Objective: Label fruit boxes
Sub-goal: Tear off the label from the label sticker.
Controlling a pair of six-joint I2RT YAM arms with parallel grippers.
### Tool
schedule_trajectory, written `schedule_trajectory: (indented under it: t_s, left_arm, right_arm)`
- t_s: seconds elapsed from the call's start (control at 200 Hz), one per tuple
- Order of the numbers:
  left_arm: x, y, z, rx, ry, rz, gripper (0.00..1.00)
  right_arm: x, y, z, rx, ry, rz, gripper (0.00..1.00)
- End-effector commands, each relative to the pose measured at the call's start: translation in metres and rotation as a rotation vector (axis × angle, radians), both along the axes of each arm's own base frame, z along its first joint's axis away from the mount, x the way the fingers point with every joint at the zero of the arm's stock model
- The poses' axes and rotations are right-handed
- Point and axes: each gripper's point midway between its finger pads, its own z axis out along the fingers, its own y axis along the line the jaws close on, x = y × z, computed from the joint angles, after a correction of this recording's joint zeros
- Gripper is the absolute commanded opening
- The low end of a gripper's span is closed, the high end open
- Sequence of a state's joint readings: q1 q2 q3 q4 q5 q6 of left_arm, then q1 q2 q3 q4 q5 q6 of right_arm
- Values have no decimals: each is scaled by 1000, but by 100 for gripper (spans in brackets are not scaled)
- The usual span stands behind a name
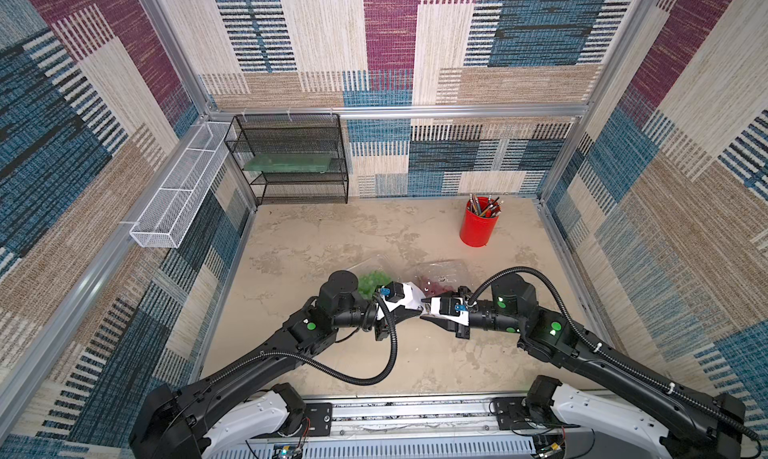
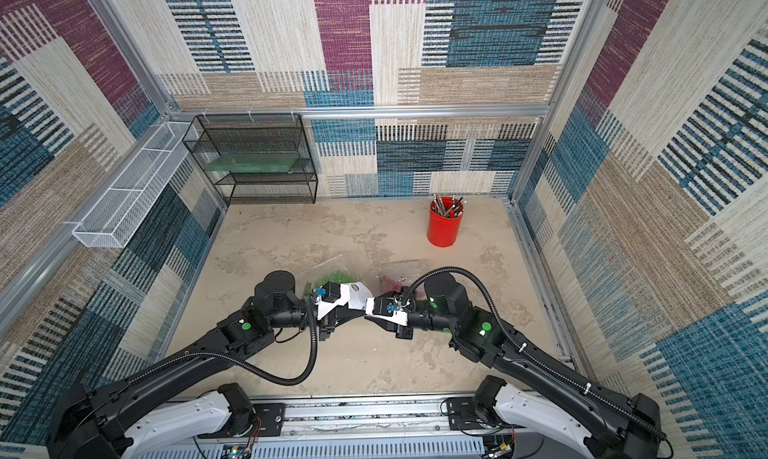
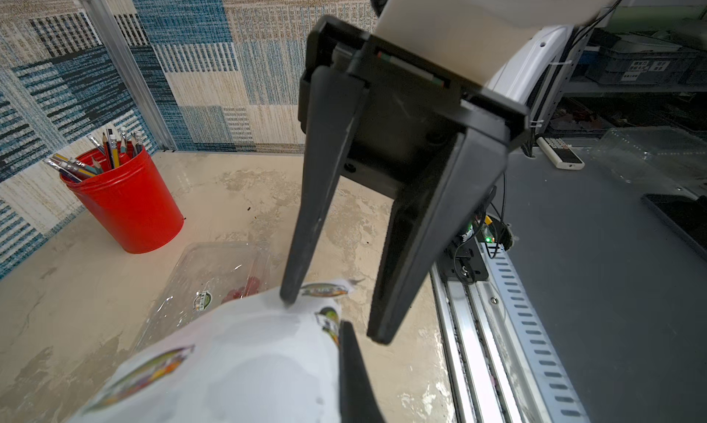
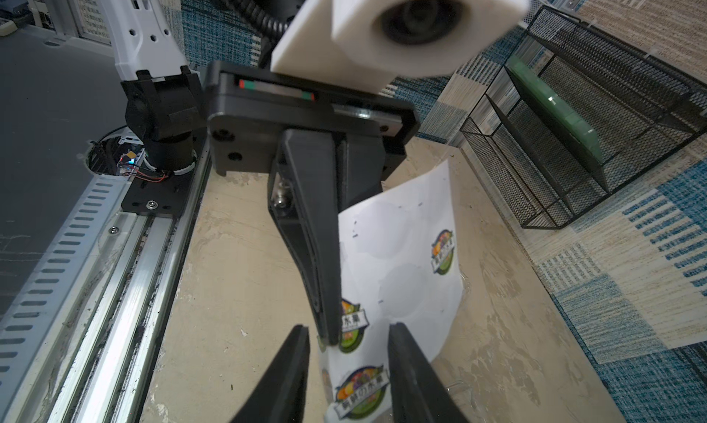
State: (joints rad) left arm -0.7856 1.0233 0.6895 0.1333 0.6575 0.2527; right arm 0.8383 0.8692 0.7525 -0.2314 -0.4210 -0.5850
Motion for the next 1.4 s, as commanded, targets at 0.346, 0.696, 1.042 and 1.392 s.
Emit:
schedule_trajectory:
  t_s: [0.346,0.696,1.042,1.392]
  left_arm:
    - [-4,1,-4,36,-92,-28,0]
    - [-6,0,-4,48,-113,-43,0]
    - [-7,-1,-7,64,-137,-52,0]
    - [-4,-1,-6,74,-150,-35,0]
  right_arm:
    - [-11,-5,5,15,12,44,41]
    - [-13,0,1,-4,-15,80,38]
    - [-17,2,-4,-13,-2,109,36]
    - [-22,2,-9,-27,25,131,31]
